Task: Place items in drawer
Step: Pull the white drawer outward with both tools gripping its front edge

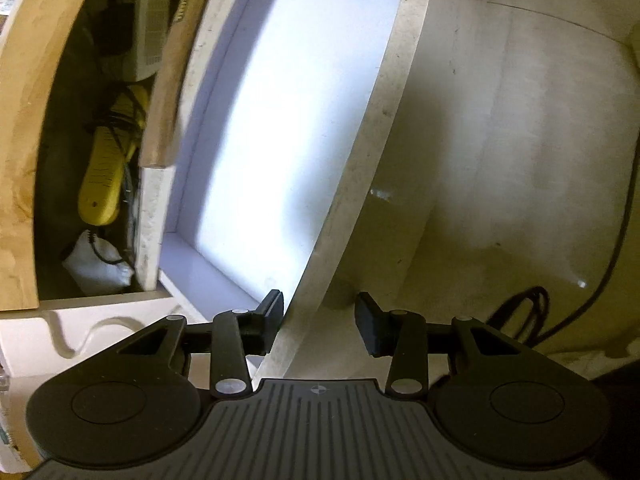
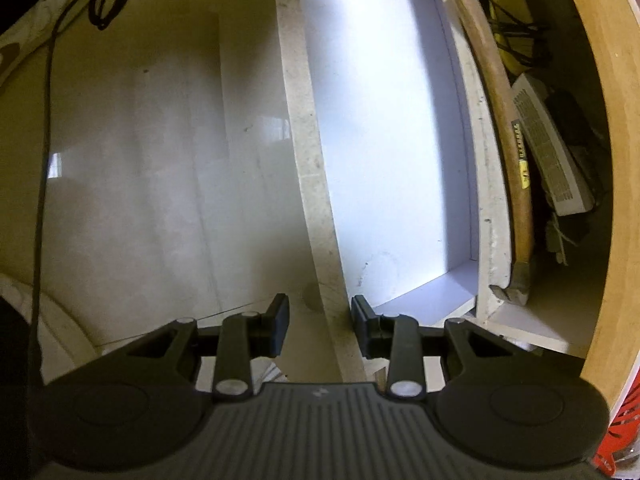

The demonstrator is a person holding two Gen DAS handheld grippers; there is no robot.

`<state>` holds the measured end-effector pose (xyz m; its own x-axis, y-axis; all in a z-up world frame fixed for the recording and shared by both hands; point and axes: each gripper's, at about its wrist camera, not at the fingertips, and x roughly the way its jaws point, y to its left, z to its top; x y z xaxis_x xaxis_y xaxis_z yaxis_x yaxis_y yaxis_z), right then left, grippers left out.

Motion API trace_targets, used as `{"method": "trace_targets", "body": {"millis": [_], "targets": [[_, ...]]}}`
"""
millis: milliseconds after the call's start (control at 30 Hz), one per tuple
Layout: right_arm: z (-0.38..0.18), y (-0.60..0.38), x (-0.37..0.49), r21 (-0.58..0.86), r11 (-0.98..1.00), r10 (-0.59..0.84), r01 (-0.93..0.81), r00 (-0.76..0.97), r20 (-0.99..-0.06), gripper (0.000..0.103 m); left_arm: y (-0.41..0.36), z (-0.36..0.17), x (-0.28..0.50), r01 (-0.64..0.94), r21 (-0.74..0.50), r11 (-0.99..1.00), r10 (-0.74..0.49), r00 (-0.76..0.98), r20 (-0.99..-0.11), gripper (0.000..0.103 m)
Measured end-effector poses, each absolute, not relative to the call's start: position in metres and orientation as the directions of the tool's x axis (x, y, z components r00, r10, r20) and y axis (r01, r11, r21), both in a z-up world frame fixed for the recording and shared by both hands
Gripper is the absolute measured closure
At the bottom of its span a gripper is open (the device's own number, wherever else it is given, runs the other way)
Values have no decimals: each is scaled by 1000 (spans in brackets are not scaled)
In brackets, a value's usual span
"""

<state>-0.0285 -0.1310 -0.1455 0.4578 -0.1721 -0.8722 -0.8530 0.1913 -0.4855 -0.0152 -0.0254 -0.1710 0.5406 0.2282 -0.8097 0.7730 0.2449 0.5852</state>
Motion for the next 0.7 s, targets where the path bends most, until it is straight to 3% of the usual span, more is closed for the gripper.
{"method": "trace_targets", "body": {"millis": [700], "targets": [[-144,-130,-35,-458,195,-166,-867,431,-887,66,-27,-169,-20,775,582,247,227,537,-812,63]]}}
